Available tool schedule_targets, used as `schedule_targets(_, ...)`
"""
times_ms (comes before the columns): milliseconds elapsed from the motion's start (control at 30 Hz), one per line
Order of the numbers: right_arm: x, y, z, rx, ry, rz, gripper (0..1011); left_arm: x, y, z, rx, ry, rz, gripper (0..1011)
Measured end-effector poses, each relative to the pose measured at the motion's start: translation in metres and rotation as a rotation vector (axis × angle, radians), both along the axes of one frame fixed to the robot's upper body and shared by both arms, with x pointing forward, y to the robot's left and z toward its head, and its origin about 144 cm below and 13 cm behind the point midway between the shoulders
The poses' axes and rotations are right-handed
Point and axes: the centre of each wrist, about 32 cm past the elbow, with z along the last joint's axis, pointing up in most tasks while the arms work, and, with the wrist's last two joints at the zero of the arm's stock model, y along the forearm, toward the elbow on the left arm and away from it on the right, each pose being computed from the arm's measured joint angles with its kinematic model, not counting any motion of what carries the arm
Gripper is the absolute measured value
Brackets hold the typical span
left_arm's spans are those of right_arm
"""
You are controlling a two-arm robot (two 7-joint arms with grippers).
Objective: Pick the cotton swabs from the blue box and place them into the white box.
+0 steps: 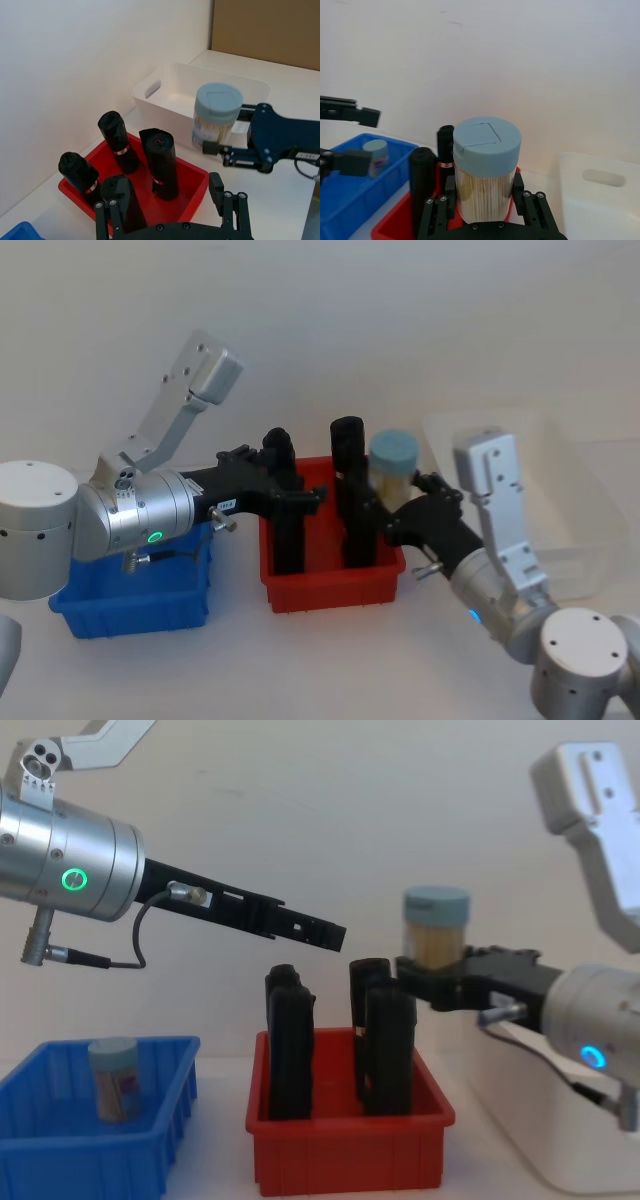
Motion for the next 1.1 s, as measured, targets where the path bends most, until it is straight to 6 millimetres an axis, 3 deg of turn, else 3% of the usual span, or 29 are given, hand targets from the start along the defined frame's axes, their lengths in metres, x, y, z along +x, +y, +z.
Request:
schedule_targets(467, -0.014, -0.061, 0.005, 0.037, -0.001, -0.224, 649, 0.0, 0.0, 0.0, 0.0, 0.0, 0.0, 1004)
schedule_targets(1100, 0.001, -0.102, 0.003, 0.075, 0.137, -0.324, 649, 0.0, 0.0, 0.0, 0.0, 0.0, 0.0, 1004)
